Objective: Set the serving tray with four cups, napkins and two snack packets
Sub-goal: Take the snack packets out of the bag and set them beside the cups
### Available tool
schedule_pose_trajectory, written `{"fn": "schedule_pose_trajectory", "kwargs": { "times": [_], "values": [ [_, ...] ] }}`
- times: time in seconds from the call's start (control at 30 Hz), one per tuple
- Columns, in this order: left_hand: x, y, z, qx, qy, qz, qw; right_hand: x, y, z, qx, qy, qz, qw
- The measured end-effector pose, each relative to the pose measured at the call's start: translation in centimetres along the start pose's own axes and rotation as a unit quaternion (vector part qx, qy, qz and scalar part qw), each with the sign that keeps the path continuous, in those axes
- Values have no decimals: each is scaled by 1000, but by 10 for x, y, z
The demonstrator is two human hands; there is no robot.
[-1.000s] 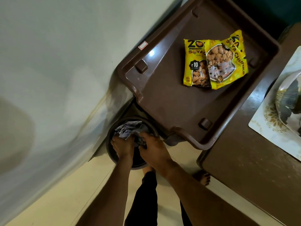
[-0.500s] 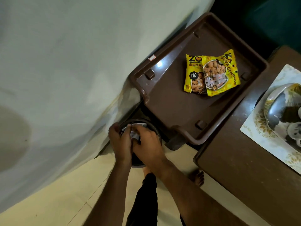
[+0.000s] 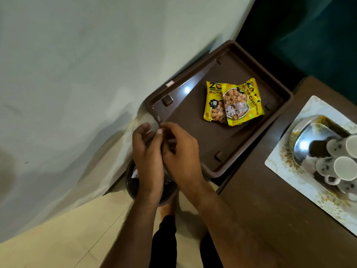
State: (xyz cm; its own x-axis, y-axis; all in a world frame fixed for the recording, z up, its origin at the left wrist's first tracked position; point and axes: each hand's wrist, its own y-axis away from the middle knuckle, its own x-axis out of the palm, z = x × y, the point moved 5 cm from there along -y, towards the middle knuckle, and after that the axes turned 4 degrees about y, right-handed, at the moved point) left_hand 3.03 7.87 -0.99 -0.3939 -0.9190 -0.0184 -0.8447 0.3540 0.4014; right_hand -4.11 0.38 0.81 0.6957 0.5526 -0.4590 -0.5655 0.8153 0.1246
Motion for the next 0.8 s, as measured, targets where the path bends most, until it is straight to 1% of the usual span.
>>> {"fn": "schedule_pose_trajectory", "kwargs": {
  "times": [0.1,0.3,0.43,0.53,0.6,0.7,0.8],
  "values": [
    [33,1,-4,5,-3,31,1000,-27,-13,-9,12,4,-42,999],
    [106,-11,1,9,-30,72,997,-81,-40,-38,51,47,-123,990],
    [147,-22,9,18,-84,95,992,-113,-56,-63,94,120,-169,974],
    [167,-29,11,28,-139,105,984,-131,-65,-82,130,183,-173,959],
    [178,-34,9,74,-183,109,974,-138,-71,-92,141,222,-166,950],
    [197,-35,2,164,-253,129,945,-140,-78,-101,155,264,-161,938],
    [220,-40,-1,204,-298,154,920,-138,-85,-109,173,266,-165,934]
  ]
}}
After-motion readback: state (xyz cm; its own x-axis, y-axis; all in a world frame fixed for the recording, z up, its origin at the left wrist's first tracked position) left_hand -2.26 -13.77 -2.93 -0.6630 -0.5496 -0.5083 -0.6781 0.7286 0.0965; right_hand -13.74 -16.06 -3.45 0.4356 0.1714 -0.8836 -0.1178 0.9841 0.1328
